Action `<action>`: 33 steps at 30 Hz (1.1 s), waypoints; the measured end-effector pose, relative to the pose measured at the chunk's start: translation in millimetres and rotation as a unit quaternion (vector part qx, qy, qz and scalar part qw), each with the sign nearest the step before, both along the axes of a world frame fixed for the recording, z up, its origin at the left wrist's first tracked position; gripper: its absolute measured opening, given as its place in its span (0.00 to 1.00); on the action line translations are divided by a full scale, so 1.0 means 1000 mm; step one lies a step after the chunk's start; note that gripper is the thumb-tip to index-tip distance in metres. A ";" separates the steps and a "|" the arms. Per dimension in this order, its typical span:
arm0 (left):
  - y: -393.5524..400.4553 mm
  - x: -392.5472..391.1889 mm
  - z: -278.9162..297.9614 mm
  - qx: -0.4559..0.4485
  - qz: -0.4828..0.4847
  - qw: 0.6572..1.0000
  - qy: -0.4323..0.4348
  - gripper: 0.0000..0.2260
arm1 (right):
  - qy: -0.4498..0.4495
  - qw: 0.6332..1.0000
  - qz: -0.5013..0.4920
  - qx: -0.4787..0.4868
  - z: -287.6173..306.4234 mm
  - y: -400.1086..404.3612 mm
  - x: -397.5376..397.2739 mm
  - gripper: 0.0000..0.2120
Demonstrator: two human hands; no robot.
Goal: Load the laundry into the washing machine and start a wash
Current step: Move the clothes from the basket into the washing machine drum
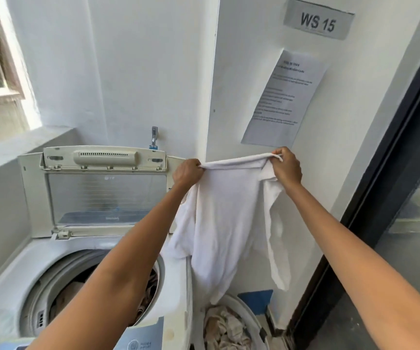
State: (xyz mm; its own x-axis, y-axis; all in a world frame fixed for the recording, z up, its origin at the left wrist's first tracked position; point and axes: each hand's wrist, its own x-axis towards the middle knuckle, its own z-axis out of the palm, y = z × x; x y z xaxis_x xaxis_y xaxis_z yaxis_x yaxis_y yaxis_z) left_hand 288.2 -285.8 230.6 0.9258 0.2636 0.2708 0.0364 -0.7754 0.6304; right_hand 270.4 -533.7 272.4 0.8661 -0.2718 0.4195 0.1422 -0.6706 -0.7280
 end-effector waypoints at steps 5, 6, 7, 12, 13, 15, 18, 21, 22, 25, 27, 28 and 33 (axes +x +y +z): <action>0.020 -0.006 0.021 -0.110 -0.043 0.989 -0.086 0.09 | -0.051 0.974 0.154 0.156 0.053 0.043 -0.001 0.13; 0.024 -0.010 0.027 -0.177 -0.081 0.977 -0.092 0.09 | -0.049 0.962 0.195 0.188 0.065 0.053 -0.002 0.15; 0.027 -0.016 0.034 -0.240 -0.121 0.959 -0.091 0.12 | -0.041 0.947 0.232 0.221 0.078 0.063 -0.002 0.16; 0.027 -0.030 0.058 -0.256 -0.100 0.922 -0.274 0.19 | 0.020 0.858 0.326 0.396 0.121 0.111 0.004 0.21; 0.023 -0.033 0.059 -0.247 -0.071 0.913 -0.315 0.18 | 0.024 0.843 0.328 0.426 0.125 0.117 0.005 0.21; 0.015 -0.036 0.055 -0.240 -0.068 0.919 -0.306 0.21 | 0.027 0.806 0.333 0.489 0.132 0.128 0.007 0.19; 0.013 -0.034 0.028 -0.176 -0.113 0.972 -0.107 0.24 | 0.024 0.757 0.356 0.548 0.141 0.135 0.006 0.18; 0.020 -0.034 -0.005 -0.162 -0.105 0.981 0.037 0.11 | 0.024 0.729 0.400 0.554 0.144 0.131 0.012 0.16; 0.025 -0.035 -0.011 -0.158 -0.073 0.984 0.047 0.06 | 0.024 0.736 0.404 0.542 0.143 0.127 0.016 0.16; 0.049 -0.039 -0.004 -0.154 0.049 0.987 -0.004 0.06 | 0.022 0.787 0.375 0.489 0.132 0.115 0.034 0.21; 0.065 -0.045 0.016 -0.189 0.073 0.978 -0.054 0.06 | 0.031 0.799 0.367 0.475 0.120 0.110 0.041 0.22; 0.072 -0.048 0.026 -0.207 0.061 0.974 -0.063 0.05 | 0.039 0.797 0.369 0.477 0.115 0.111 0.042 0.22; 0.049 -0.054 0.024 -0.282 -0.090 0.954 -0.038 0.07 | 0.060 0.750 0.439 0.491 0.104 0.144 0.028 0.25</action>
State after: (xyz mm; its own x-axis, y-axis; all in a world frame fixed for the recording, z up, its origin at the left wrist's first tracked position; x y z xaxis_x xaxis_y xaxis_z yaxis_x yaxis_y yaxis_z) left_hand 234.3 -237.0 254.7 0.9530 0.2257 0.2019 -0.1289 -0.3011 0.9449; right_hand 298.8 -389.4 376.6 0.9073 0.2985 0.2960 0.1098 0.5115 -0.8522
